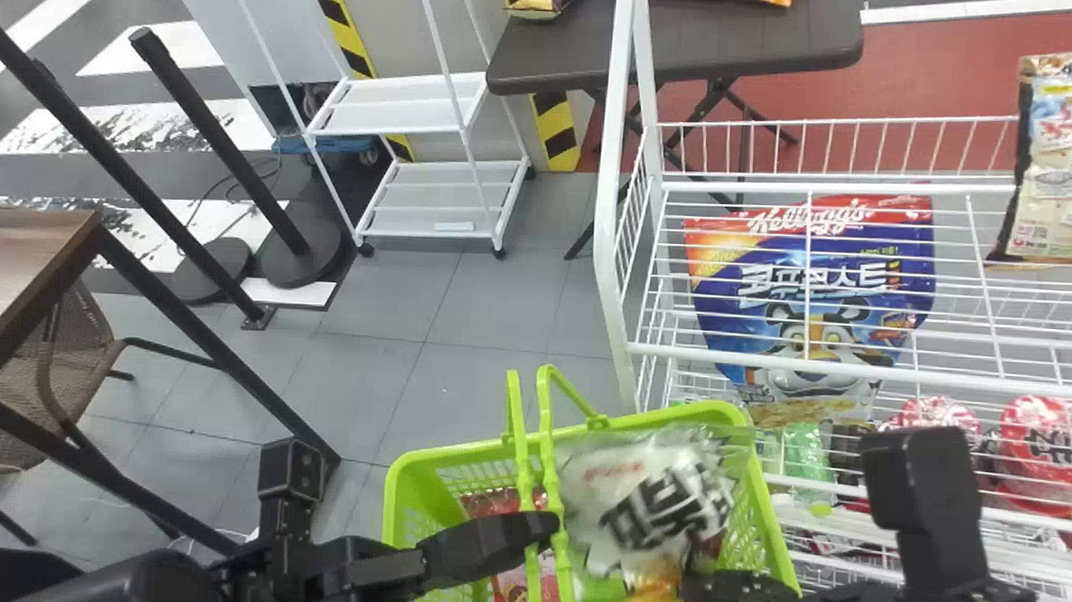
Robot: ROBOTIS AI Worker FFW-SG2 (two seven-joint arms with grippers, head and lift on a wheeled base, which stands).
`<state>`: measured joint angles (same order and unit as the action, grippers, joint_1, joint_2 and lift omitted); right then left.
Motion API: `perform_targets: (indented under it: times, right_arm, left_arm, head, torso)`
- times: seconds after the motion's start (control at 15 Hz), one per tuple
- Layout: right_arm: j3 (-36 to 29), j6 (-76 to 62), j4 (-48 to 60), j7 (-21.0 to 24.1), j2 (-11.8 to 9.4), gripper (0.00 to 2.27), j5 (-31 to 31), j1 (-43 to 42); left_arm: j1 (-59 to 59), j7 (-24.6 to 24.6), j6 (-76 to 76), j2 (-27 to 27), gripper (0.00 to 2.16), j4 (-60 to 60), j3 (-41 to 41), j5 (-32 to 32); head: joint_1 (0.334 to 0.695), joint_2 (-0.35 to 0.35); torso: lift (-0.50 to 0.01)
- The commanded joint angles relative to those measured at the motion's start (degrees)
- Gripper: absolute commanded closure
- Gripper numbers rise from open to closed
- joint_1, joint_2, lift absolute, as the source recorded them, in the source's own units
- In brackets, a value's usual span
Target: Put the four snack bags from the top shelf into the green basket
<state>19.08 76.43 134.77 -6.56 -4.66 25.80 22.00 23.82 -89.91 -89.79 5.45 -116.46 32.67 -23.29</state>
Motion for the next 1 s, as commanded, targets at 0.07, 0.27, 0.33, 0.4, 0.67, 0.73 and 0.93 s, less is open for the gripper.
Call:
perform_targets:
  times: [0.07, 0.27, 0.33, 0.4, 0.67, 0.73, 0.93]
  right_arm:
    - [0.25, 4.39, -1.26, 0.14, 0.00, 0.00, -1.10, -1.61]
    - [-2.03, 5.44, -0.47, -0.83, 0.00, 0.05, 1.80, -1.87]
    - [-4.32, 2.63, 0.23, -1.35, 0.09, 0.05, 3.20, -1.87]
    - [-7.48, -1.41, 0.58, -1.53, 0.18, 0.05, 4.96, -2.05]
    - [-16.62, -17.41, -0.30, 0.58, 0.18, 0.06, -0.66, -7.06]
    - [-17.77, -17.58, -2.32, 1.19, 0.18, 0.06, -3.83, -9.26]
    - [-20.49, -21.28, -11.02, 3.13, 0.18, 0.06, -11.39, -15.23]
  left_arm:
    - [0.00, -0.66, -0.24, 0.00, 2.14, 0.00, -0.06, 0.00]
    - [0.00, -0.66, -0.24, 0.09, 2.14, 0.00, 0.11, 0.00]
    - [0.09, -0.66, -0.24, 0.09, 2.14, 0.00, 0.11, 0.00]
    - [0.09, -0.66, -0.24, 0.09, 2.14, -0.09, 0.11, 0.00]
    - [0.53, -0.66, -0.24, 0.18, 2.14, -0.26, 0.29, -0.27]
    - [0.62, -0.66, -0.24, 0.27, 2.14, -0.26, 0.38, -0.35]
    - [0.70, -0.66, -0.24, 0.27, 2.14, -0.35, 0.38, -0.53]
  head:
    - [0.695, 0.350]
    - [0.695, 0.350]
    - [0.695, 0.350]
    - [0.695, 0.350]
    - [0.695, 0.350]
    - [0.695, 0.294]
    - [0.695, 0.151]
  torso:
    - [0.000]
    - [0.000]
    - [0.000]
    - [0.000]
    - [0.000]
    - [0.000]
    - [0.000]
